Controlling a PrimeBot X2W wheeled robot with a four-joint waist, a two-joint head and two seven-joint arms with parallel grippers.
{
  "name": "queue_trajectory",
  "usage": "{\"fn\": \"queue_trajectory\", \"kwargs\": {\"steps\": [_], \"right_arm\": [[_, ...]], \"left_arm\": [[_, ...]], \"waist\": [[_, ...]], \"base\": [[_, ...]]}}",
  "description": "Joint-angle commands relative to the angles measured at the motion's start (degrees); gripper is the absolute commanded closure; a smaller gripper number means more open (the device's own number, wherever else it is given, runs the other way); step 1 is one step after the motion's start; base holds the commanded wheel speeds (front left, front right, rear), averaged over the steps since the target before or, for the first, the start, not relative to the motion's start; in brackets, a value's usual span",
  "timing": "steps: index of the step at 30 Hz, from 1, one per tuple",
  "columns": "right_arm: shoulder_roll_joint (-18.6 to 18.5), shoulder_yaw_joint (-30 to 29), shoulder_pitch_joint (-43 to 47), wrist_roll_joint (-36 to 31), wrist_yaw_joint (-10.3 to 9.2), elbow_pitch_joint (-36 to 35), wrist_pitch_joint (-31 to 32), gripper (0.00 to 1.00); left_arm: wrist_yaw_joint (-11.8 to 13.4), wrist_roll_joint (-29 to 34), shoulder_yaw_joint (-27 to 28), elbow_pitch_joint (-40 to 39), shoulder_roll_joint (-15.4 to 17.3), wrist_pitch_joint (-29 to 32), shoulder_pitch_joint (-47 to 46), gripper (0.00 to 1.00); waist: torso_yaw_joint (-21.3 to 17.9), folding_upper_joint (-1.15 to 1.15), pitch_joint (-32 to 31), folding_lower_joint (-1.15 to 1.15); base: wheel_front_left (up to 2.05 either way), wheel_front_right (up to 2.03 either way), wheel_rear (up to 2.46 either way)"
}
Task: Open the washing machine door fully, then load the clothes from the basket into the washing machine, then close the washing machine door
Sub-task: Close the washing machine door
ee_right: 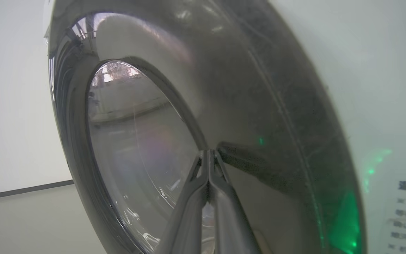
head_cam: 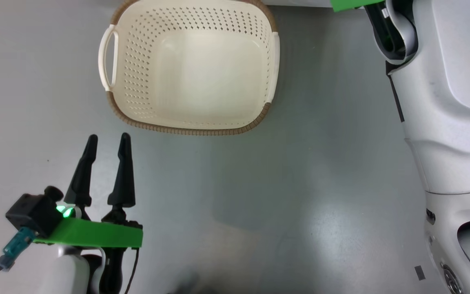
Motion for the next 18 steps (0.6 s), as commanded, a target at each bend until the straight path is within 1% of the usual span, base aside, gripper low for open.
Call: {"fn": "queue_trajectory", "kwargs": {"steps": [1,11,18], "right_arm": [[1.1,-0.3,-1.4,1.2,-0.48,-1.4,-0.2,1.00],[1.1,4.3,3.5,2.9,-0.48,-1.7,-0.2,1.00],[1.1,6.3,8.2,3.6,-0.48,-2.3,-0.2,1.00]], "left_arm": [[-0.1,-0.6,1.8,-0.8,2.0,-0.4,-0.4,0.00],[-0.1,-0.2,3.3,-0.9,2.1,-0.4,0.5,0.00],[-0.1,0.4,4.4,-1.3,2.5,-0.4,1.3,0.00]], "waist": [[-0.2,0.00,-0.4,0.00],[-1.9,0.00,-3.5,0.00],[-3.6,0.00,-6.4,0.00]], "base": [[0.00,0.00,0.00],[0.00,0.00,0.00],[0.00,0.00,0.00]]}}
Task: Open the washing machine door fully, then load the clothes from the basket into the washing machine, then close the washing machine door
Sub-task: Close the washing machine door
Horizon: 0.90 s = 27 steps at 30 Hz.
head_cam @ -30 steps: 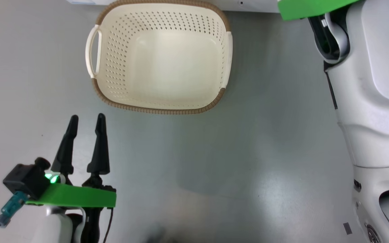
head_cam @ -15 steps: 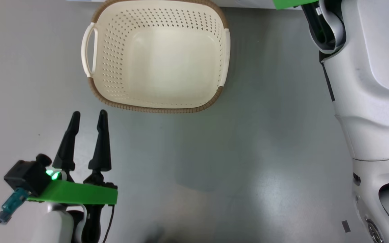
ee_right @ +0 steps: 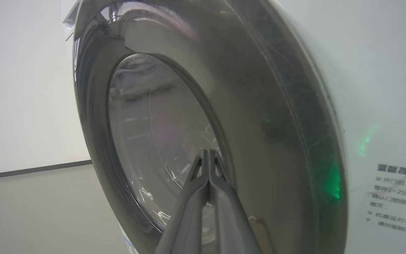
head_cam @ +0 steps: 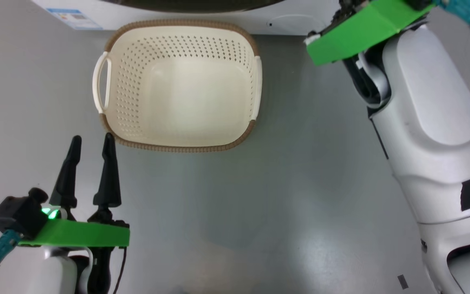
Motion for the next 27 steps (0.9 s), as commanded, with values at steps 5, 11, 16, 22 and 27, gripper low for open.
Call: {"fn": "queue_trajectory", "kwargs": {"steps": [5,11,16,22,27], "right_arm": [[2.2,1.8,5.4,1.0,-0.33,-1.8,-0.2,1.00],[2.2,2.1,10.4,1.4,-0.33,-2.0,-0.2,0.98],[2.2,1.7,13.8,1.0,-0.33,-1.8,-0.2,0.76],[2.2,1.0,18.7,1.2,-0.33,-2.2,-0.2,0.00],[2.2,0.3,24.5,1.0,-0.33,-2.9,-0.2,0.00]], "left_arm": [[-0.1,0.9,3.1,-1.7,2.1,-0.4,1.8,0.00],[-0.1,2.1,4.2,-2.4,2.7,-0.4,3.1,0.00],[-0.1,2.6,5.4,-2.6,2.6,-0.4,4.0,0.00],[-0.1,2.7,6.8,-2.7,2.9,-0.4,5.8,0.00],[-0.1,3.3,7.8,-2.5,3.0,-0.4,7.5,0.00]], "waist": [[-2.4,0.00,-3.8,0.01],[-4.2,0.00,-6.8,0.01],[-5.3,0.00,-8.9,0.01],[-7.2,0.00,-11.9,0.01],[-8.9,0.00,-15.2,0.01]], "base": [[0.00,0.00,0.00],[0.00,0.00,0.00],[0.00,0.00,0.00],[0.00,0.00,0.00],[0.00,0.00,0.00]]}}
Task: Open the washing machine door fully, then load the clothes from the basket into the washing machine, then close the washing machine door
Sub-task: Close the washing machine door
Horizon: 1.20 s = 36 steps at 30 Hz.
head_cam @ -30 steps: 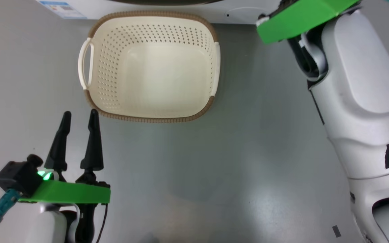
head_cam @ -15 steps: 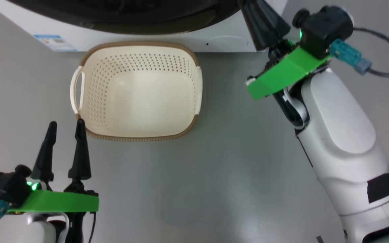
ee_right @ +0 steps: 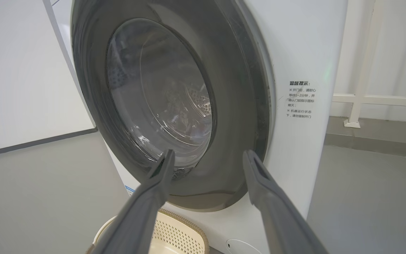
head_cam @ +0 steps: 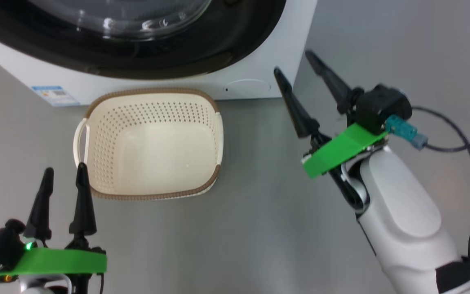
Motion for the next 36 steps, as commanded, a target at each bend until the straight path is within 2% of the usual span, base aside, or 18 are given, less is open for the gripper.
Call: {"fn": "queue_trajectory", "kwargs": {"steps": [1,20,36], "right_arm": [[1.5,0.5,1.8,0.4,-0.33,-1.7,-0.3,0.00],[1.5,-6.7,22.4,-1.2,-0.33,-9.1,-0.3,0.00],[1.5,-9.8,29.4,0.8,-0.33,-11.5,-0.3,0.00]], "left_arm": [[-0.1,0.9,2.2,-1.2,1.8,-0.4,0.8,0.00],[-0.1,3.6,6.0,-0.9,0.9,-0.4,7.1,0.00],[-0.1,5.5,7.3,0.0,0.4,-0.4,10.8,0.00]], "waist": [[-1.7,0.00,-2.3,0.01],[-7.2,0.00,-10.4,0.01],[-8.5,0.00,-14.7,0.01]], "base": [[0.00,0.00,0.00],[0.00,0.00,0.00],[0.00,0.00,0.00]]}}
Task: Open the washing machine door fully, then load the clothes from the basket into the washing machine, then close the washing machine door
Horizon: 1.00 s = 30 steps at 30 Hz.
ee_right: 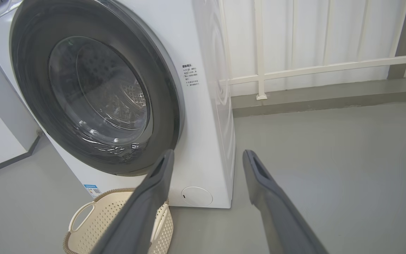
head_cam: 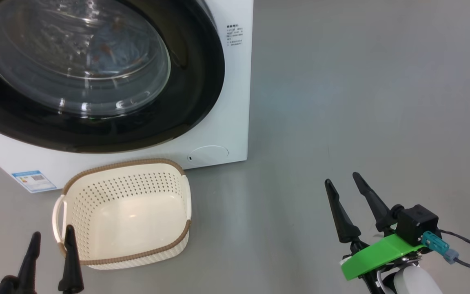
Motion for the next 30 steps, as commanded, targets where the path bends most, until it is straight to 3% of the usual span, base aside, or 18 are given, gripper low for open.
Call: {"fn": "queue_trajectory", "kwargs": {"steps": [1,30], "right_arm": [[0.5,1.1,0.2,0.7,-0.33,-1.5,-0.3,0.00],[0.5,-4.5,6.0,-5.4,-0.33,-2.6,-0.3,0.00]], "left_arm": [[-0.1,0.7,2.1,-1.0,0.7,-0.4,-0.4,0.00],[-0.1,4.7,2.9,-0.1,-0.9,-0.4,3.3,0.00]], "waist": [[0.0,0.00,-0.7,0.00],[1.5,0.00,-4.2,0.00]], "base": [[0.00,0.00,0.00],[0.00,0.00,0.00]]}}
